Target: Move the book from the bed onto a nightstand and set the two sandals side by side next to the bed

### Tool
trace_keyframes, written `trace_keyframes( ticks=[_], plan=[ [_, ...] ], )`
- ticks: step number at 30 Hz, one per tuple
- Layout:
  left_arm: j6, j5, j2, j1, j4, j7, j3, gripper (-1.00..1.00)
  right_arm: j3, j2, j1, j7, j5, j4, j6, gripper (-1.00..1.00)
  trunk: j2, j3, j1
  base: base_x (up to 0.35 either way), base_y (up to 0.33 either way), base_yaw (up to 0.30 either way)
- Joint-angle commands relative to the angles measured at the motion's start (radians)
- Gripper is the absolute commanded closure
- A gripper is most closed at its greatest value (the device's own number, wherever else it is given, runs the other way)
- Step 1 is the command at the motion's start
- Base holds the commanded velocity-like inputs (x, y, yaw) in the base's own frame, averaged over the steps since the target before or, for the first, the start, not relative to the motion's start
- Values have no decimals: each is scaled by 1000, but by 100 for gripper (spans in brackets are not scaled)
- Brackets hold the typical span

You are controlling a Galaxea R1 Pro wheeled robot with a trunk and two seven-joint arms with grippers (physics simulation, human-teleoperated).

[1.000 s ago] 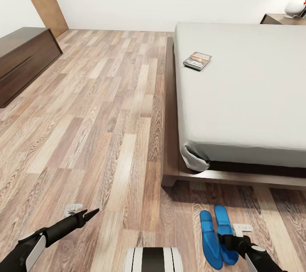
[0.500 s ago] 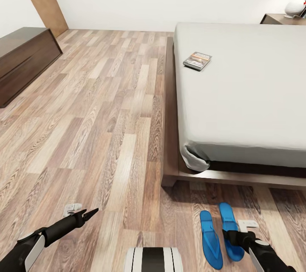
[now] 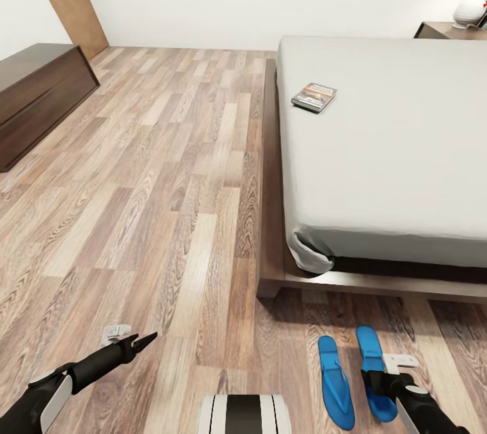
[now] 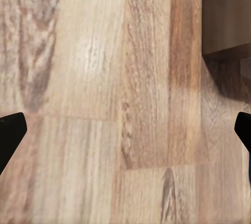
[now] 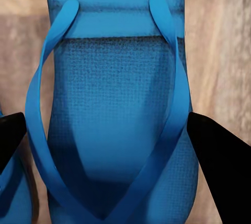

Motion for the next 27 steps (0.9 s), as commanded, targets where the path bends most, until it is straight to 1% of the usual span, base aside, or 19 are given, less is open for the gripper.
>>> trace_keyframes(
  ticks=[1, 11, 27],
  plan=[
    [10, 7, 0, 0, 0, -4, 0, -100, -6, 2, 0, 6, 11, -2, 5, 100, 0, -1, 0, 0, 0, 0],
    [11, 7, -3, 0, 0, -5, -1, -100, -5, 4, 0, 6, 12, -2, 5, 100, 0, -1, 0, 0, 0, 0],
    [11, 7, -3, 0, 0, -7, -2, -100, -5, 4, 0, 6, 12, -1, 5, 100, -4, -62, 7, 0, 0, 0]
  ],
)
